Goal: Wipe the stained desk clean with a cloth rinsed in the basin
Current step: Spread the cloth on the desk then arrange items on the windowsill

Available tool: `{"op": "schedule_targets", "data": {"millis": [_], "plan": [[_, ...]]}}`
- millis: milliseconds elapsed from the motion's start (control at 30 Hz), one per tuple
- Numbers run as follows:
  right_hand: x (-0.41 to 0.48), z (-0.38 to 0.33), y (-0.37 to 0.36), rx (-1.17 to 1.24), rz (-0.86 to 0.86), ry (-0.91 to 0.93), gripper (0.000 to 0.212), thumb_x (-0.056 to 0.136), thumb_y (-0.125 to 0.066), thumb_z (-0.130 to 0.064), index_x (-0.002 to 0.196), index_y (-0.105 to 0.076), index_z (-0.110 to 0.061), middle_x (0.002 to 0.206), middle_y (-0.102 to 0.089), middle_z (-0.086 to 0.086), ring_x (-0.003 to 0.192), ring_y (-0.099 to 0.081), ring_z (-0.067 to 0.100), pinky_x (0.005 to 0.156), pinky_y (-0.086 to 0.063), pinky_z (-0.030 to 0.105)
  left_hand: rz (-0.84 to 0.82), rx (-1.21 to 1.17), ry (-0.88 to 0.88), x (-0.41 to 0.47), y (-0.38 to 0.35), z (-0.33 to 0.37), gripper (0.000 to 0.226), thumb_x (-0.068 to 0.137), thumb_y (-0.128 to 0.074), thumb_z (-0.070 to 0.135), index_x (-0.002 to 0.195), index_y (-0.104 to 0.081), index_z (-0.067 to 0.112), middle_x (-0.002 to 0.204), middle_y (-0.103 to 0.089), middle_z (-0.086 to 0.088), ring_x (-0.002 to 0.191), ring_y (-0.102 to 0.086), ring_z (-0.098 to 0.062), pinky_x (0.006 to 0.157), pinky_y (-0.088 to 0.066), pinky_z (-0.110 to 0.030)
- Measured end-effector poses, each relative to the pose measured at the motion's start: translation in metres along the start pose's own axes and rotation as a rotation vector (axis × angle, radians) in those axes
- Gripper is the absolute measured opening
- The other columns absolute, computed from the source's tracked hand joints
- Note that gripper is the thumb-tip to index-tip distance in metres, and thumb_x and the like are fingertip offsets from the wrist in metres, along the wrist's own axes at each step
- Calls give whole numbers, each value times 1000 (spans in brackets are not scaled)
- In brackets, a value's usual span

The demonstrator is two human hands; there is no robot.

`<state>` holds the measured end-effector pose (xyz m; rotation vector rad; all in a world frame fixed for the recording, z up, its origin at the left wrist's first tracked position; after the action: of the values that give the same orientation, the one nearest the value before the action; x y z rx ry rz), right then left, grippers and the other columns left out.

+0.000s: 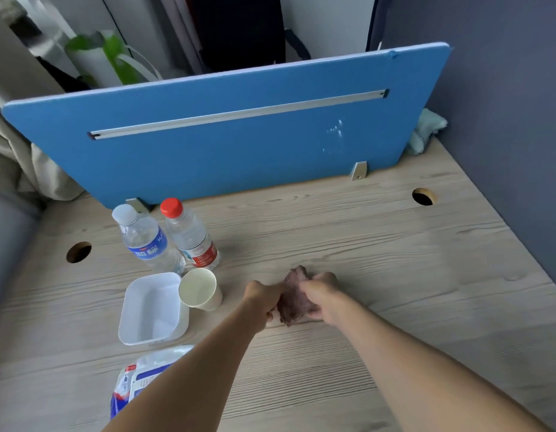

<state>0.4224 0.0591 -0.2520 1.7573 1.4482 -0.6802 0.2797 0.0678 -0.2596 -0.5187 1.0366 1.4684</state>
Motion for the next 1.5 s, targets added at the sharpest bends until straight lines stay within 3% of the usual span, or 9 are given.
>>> {"op": "schedule_targets", "data": {"millis": [233,467,567,700,833,967,1067,1300,1500], "plan": [[-10,-2,98,104,-43,81,5,97,-58,-6,94,-62,-6,95,-71,14,87,-68,26,68,-59,37,-258,-166,39,-49,-92,31,47,82,-82,29,108,-60,-4,100,-68,-21,84,-68,-33,79,-60,-46],[-28,49,248,144,88,54,6,96,-61,-4,91,-62,-3,84,-67,12,74,-63,21,56,-52,31,-251,-115,-159,-105,-228,43,19,79,-82,3,86,-64,1,92,-71,-18,89,-71,-32,84,-59,-51],[-30,68,307,166,191,75,9,98,-60,-11,100,-64,-3,101,-69,17,80,-64,23,60,-55,32,-296,-96,-256,-126,-286,48,20,83,-79,5,83,-59,6,91,-69,-19,86,-68,-32,84,-59,-50],[-33,96,376,-537,468,171,37,99,-56,-30,130,-47,-11,132,-51,10,120,-51,34,91,-46,40,-170,454,-474,-132,-336,43,48,91,-69,27,131,-47,17,134,-50,-15,113,-55,-30,98,-50,-44],[-21,126,373,-850,271,502,57,103,-42,-18,157,-24,-15,166,-14,5,153,-11,22,122,-15,35,-76,1242,-622,-113,-344,23,96,86,-75,30,157,-10,28,164,-1,-12,150,-5,-39,116,-19,-67],[6,154,344,-1123,144,481,67,107,-20,-45,157,16,-17,159,34,9,145,35,21,121,17,39,-24,1422,-690,-104,-343,29,100,75,-82,47,152,-22,25,151,-25,-13,139,-27,-37,110,-38,-55],[23,154,341,-1235,164,424,70,103,-6,-56,148,29,-16,154,41,9,143,39,22,120,19,43,17,1385,-728,-93,-340,51,98,70,-86,43,147,-29,24,147,-30,-11,138,-29,-36,111,-34,-56],[74,93,347,-1255,128,389,68,102,-3,-57,152,27,-22,155,40,7,143,38,22,120,20,44,-18,1435,-661,-71,-346,55,123,70,-86,39,158,-1,31,165,13,-9,149,6,-44,109,-28,-71],[81,86,359,-1297,98,375,67,103,-6,-55,152,27,-23,156,39,5,145,34,20,121,17,42,-16,1476,-638,-73,-348,58,122,69,-87,39,158,-4,29,164,13,-13,148,7,-48,106,-30,-73]]}}
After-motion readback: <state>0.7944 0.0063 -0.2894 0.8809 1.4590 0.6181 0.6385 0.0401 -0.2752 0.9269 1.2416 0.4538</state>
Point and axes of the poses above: each hand's wrist, its own x-axis towards the middle knuckle, its own y-axis out of the back of the hand, z = x × y, the point moved 5 cm from there along x, towards the middle knuckle
